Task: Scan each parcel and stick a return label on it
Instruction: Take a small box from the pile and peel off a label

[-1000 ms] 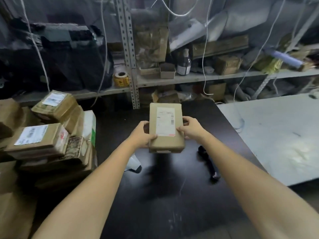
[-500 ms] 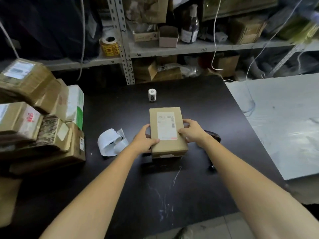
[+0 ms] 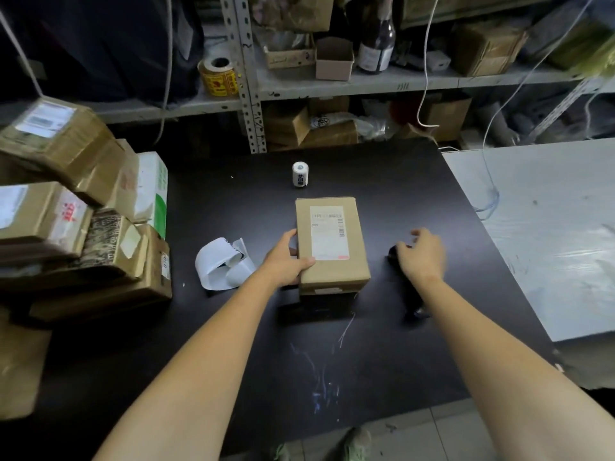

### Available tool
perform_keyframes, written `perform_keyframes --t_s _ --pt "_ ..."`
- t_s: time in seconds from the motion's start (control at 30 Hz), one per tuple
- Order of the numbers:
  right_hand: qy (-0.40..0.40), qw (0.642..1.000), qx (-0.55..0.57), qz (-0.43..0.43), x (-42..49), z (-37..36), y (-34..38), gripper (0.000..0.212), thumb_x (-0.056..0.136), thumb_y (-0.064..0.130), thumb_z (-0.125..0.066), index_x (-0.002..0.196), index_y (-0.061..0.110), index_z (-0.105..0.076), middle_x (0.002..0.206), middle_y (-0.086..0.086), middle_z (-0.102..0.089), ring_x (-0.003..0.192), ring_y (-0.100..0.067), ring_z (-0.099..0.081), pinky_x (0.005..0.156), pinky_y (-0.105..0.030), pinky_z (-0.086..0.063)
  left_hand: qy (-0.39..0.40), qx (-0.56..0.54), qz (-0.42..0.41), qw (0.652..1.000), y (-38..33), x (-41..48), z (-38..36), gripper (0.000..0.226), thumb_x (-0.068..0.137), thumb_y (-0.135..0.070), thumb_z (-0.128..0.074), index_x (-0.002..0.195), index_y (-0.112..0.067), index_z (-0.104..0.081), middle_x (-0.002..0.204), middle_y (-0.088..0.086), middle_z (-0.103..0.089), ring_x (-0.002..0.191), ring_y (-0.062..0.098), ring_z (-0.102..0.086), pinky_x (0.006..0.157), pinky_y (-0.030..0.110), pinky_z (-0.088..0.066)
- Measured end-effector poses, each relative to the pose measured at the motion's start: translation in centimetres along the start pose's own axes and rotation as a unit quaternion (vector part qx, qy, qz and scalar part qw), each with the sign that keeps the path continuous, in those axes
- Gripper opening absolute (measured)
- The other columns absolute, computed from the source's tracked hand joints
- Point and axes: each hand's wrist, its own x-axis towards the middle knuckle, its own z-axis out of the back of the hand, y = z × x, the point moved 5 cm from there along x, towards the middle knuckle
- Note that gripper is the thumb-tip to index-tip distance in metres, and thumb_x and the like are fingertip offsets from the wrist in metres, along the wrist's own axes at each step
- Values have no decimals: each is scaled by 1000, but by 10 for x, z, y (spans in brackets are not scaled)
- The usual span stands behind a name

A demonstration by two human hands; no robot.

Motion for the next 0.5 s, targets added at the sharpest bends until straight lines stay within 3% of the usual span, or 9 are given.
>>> perform_keyframes --t_s 0.1,0.2,0.27,0.33,0.5 --pt "-11 993 -74 -93 -4 4 -39 58 89 25 -64 138 2 -43 140 -24 -43 131 -42 -37 103 -48 -39 -2 -6 -4 1000 2 0 0 81 83 -15 -75 145 -42 -30 110 -2 -56 107 23 -60 80 48 -60" --pt "63 980 -83 -167 -10 -9 -69 55 88 29 -68 128 -2 -48 132 -26 -52 124 -43 -47 98 -47 -44 -5 3 -7 1000 2 0 0 82 82 -17 -75 146 -41 -29 112 -3 -57 108 24 -59 81 48 -59" --pt "102 978 -60 -170 -13 -20 -79 39 89 23 -67 117 -1 -53 120 -25 -61 111 -41 -58 87 -43 -48 -13 18 -12 1000 2 0 0 82 82 -20 -75 146 -41 -29 125 -1 -52 113 26 -57 88 49 -57" --pt "105 979 -48 -167 -15 -24 -81 37 90 21 -67 116 1 -52 117 -24 -62 106 -41 -60 81 -41 -47 -21 30 -15 999 4 2 0 81 82 -22 -75 146 -40 -29 136 0 -46 120 28 -53 93 50 -53" --pt "106 985 -20 -135 -14 -19 -68 53 82 23 -77 122 3 -48 119 -20 -62 111 -39 -59 88 -41 -49 -26 5 -3 1000 6 4 -3 78 83 -17 -74 146 -37 -32 127 0 -55 112 26 -59 85 48 -58"
